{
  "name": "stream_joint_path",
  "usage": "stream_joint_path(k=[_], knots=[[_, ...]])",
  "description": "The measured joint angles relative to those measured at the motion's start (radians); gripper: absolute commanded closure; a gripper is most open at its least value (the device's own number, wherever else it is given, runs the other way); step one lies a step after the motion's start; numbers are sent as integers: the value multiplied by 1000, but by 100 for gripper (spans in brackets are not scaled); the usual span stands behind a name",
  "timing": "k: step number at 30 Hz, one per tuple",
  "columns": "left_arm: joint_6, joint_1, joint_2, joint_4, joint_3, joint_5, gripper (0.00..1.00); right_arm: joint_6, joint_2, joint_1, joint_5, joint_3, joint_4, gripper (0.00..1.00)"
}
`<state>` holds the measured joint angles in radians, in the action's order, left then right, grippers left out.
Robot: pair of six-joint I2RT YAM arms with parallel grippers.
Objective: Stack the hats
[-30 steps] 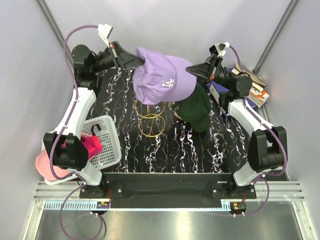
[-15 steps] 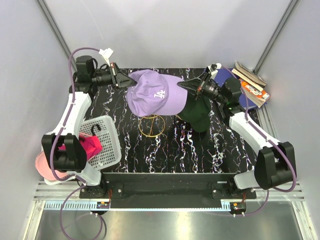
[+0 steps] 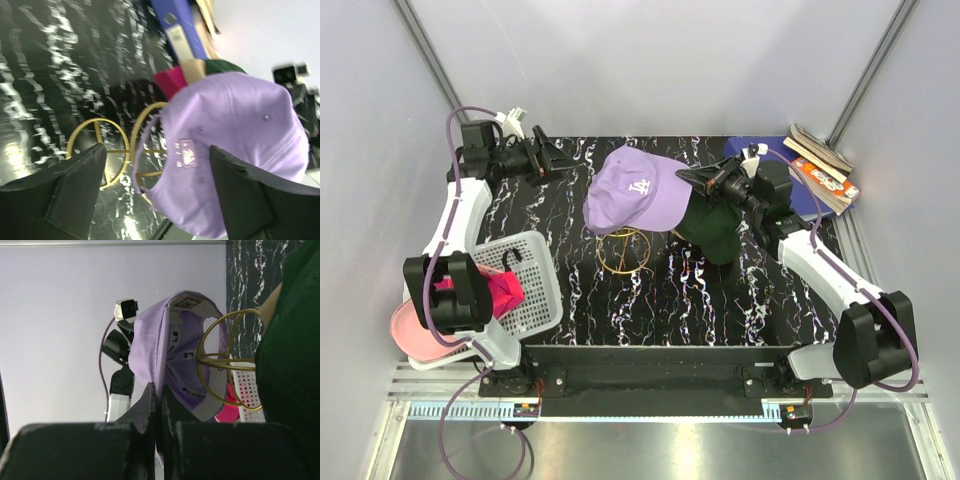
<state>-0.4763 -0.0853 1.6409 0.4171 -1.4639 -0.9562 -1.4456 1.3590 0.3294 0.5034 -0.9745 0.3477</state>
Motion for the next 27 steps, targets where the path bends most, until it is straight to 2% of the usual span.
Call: stream_joint_path(k=[4,13,22,26,27], knots=[[10,-4,0,17,-20,72,10,14,-4,13,-51,1,-56,100],[24,51,-4,33,-7,132,11,81,-49,74,-154,-18,-266,100],[14,261,-24,34,0,236,10,84,-169,173,-311,19,-348,100],[12,289,-28,34,0,269,10,108,-177,194,-347,13,-431,100],[12,288,-28,34,0,276,10,119,-177,197,-356,8,-461,90]])
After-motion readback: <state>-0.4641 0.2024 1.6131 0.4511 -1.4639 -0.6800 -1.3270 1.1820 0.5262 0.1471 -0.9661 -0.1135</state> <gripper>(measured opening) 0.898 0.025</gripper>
